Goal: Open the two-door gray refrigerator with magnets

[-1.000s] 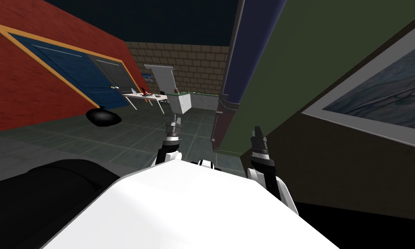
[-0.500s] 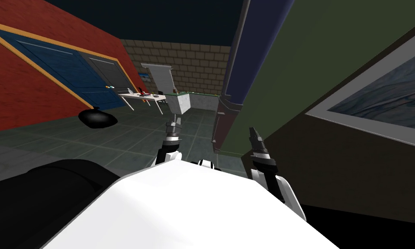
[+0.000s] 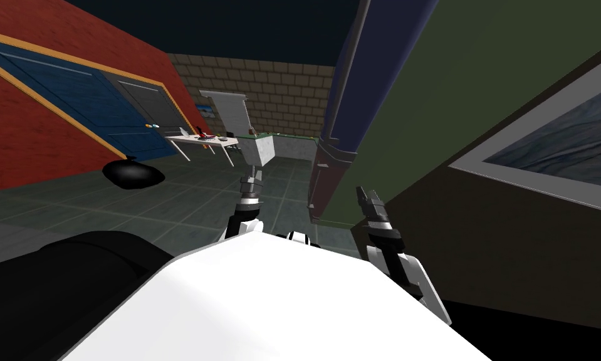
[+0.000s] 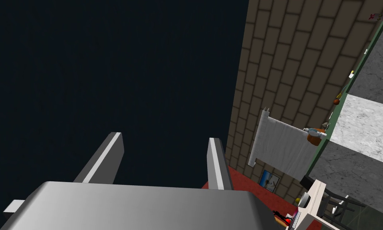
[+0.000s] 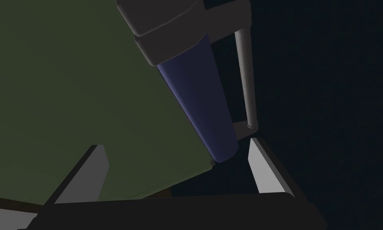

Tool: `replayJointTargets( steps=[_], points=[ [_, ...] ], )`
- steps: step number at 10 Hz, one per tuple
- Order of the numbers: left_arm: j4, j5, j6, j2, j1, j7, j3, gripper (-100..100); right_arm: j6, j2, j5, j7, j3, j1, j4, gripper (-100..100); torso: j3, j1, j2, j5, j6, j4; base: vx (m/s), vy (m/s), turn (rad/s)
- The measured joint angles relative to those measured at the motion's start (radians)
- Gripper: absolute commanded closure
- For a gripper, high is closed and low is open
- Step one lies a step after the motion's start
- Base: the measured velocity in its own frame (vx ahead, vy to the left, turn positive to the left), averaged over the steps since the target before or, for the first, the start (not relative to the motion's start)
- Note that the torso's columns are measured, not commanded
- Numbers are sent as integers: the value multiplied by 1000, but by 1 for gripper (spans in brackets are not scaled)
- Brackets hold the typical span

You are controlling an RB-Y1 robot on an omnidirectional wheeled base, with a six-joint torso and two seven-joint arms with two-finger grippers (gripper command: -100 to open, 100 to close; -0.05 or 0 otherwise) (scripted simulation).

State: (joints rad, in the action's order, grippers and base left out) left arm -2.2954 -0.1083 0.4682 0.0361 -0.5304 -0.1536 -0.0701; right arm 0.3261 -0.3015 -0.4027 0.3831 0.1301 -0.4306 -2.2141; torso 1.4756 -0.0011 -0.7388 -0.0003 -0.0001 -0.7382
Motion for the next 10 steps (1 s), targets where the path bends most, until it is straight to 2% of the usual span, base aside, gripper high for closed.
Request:
replayJointTargets(
  steps=[10],
  points=[
    [0,0,0,0,0,0,0,0,-28,-91,-258,220,55,20,51,-100,0,1,1,0,0,0,47,76,-27]
  ],
)
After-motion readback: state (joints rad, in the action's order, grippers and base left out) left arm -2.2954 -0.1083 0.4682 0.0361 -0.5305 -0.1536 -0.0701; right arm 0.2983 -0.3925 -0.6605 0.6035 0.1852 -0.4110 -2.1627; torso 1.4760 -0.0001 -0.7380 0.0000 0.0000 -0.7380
